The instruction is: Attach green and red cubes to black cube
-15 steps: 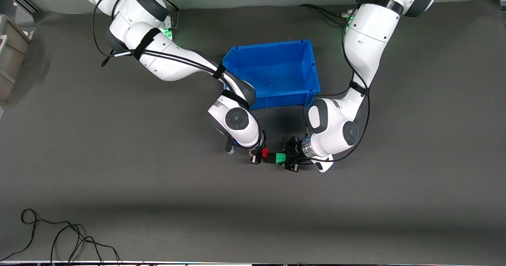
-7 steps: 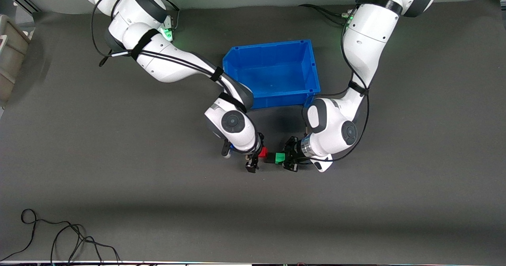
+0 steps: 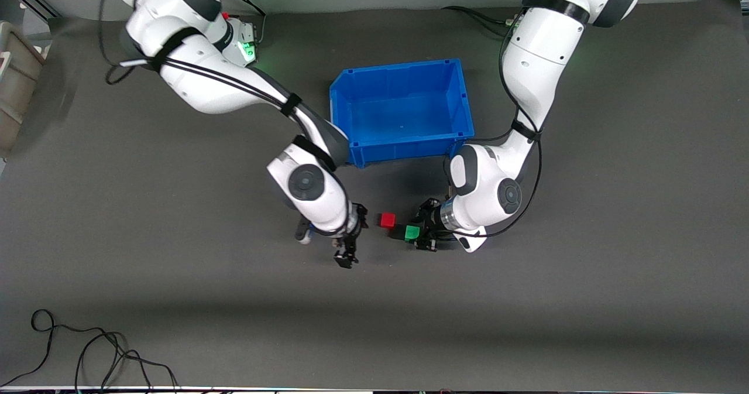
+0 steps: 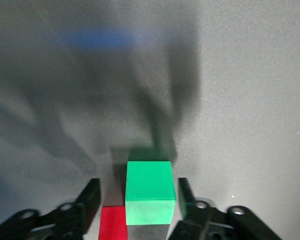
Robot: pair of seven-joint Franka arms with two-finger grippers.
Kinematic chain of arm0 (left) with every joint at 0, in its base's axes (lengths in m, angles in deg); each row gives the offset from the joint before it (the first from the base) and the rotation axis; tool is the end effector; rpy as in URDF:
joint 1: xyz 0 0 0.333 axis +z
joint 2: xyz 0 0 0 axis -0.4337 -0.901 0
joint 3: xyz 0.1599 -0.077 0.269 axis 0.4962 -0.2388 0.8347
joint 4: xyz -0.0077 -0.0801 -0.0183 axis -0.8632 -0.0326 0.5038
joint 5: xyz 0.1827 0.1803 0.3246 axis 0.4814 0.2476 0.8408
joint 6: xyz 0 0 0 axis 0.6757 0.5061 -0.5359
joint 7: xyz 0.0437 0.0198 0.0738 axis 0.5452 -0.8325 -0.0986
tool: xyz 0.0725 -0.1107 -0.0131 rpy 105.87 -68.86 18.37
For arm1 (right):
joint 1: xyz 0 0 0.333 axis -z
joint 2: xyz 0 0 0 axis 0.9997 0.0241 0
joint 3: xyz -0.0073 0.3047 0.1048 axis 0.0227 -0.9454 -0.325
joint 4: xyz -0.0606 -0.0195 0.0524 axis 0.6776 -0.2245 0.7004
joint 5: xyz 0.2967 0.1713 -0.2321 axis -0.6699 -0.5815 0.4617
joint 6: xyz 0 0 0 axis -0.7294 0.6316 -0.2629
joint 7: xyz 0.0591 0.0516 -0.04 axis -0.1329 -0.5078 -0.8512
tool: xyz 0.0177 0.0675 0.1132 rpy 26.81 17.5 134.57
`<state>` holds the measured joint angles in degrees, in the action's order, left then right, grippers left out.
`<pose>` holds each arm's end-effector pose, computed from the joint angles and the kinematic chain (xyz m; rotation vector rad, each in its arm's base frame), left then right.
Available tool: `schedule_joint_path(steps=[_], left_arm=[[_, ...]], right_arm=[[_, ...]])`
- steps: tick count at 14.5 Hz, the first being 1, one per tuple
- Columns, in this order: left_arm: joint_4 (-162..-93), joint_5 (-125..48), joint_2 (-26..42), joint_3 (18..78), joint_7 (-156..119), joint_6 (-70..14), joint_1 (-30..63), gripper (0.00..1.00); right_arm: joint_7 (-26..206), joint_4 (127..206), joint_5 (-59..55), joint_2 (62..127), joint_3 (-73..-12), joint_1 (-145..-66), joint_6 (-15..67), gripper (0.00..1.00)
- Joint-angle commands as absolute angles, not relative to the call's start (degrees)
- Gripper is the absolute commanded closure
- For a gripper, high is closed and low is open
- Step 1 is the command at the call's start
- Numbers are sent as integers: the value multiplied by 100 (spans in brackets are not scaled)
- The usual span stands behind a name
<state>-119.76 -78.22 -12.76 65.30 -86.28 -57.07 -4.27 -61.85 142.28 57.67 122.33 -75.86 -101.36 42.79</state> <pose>0.6256 -0.3747 0.1326 2.0140 1.7736 -0.4726 0.6632 0.4313 0.2274 -1.8072 2.3093 0.0799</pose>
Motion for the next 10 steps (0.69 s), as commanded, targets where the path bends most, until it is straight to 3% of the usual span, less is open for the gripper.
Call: schedule_joint_path(steps=[1,2,6,10], left_arm=[[-11896,-7746,-1308,6628,-8794,-5698,-515,17],[-11896,-7746,-1291,6654,-8794,-5681,-506,0],[-12027,-7607,-1037,7074,-8777,-5419,-453,0],[-12335,-6940,-299,8154,-8095,-3867,-392,0]], right_arm=[[-5897,15280,5873,11464,-8081,-9410,4216,0],[-5687,15464,5873,11263,-8283,-9111,4103,0],[-4545,15563,5872,10804,-8856,-8309,3278,0],[-3141,15615,5741,10121,-8857,-8212,2600,0]])
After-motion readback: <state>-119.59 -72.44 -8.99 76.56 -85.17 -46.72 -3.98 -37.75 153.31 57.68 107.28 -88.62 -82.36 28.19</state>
